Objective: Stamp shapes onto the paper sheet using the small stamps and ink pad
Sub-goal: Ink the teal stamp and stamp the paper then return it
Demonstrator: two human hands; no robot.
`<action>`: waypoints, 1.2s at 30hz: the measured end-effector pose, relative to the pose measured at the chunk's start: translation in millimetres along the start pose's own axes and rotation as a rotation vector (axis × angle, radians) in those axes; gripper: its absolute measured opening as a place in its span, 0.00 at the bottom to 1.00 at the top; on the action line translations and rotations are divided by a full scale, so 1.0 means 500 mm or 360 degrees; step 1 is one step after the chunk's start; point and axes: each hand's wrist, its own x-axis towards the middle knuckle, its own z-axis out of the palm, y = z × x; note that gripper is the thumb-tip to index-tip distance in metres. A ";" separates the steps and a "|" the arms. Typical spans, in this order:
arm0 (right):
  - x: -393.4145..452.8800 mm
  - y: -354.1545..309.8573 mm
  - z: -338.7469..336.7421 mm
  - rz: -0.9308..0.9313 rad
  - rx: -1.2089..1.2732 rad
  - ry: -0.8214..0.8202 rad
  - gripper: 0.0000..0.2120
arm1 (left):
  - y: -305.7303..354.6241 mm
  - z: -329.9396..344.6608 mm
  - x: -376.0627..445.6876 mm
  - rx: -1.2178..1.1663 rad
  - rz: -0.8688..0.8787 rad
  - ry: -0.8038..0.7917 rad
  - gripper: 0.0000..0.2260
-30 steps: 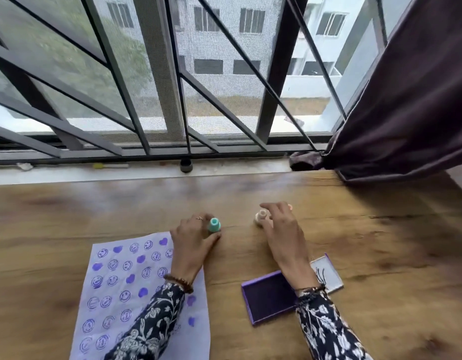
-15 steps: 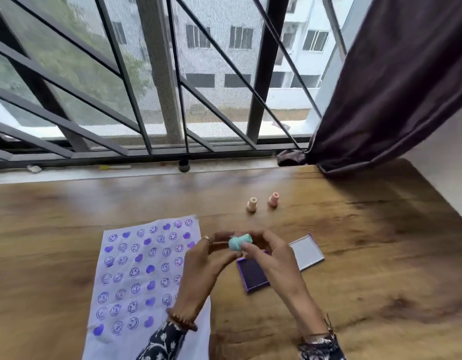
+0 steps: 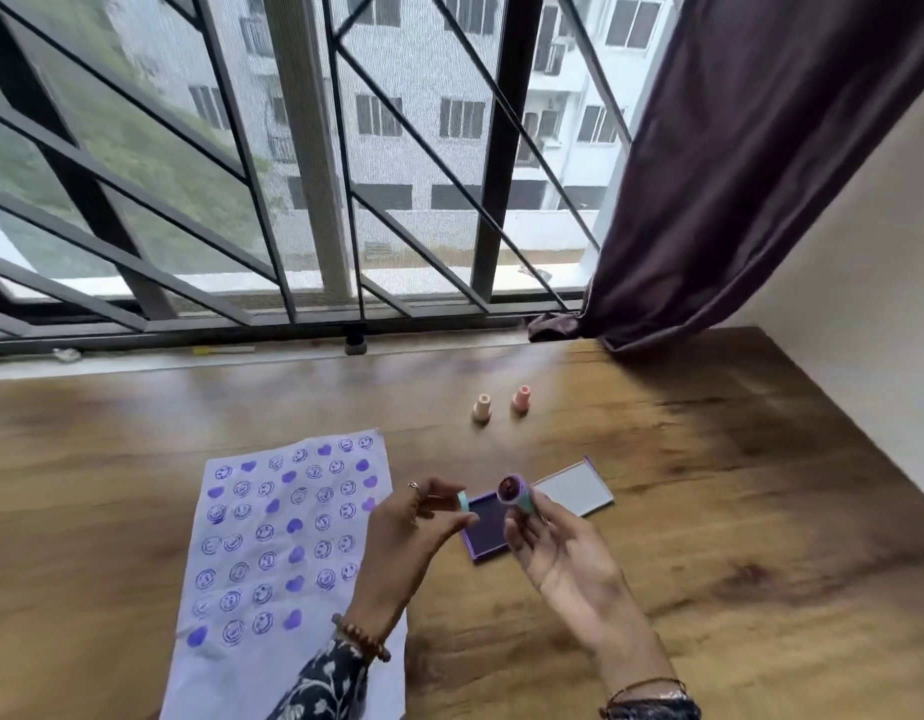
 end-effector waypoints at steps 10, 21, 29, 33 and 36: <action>-0.005 -0.075 0.035 -0.0727 -0.2283 0.0450 0.04 | -0.072 0.013 0.027 0.0177 -0.0184 -0.0185 0.09; 0.068 0.040 -0.025 -0.1004 -0.3076 0.0521 0.09 | -0.106 0.024 0.024 0.0339 -0.0168 -0.0150 0.09; 0.128 0.032 -0.030 -0.0909 -0.3350 0.0534 0.08 | -0.102 0.035 0.024 0.0341 -0.0167 -0.0169 0.06; 0.119 0.010 -0.023 -0.0712 -0.3055 0.0576 0.11 | -0.067 0.012 0.014 0.0283 -0.0070 -0.0168 0.06; 0.094 0.024 -0.009 -0.0597 -0.2464 0.0579 0.11 | -0.043 -0.046 0.004 0.0230 0.0006 -0.0116 0.05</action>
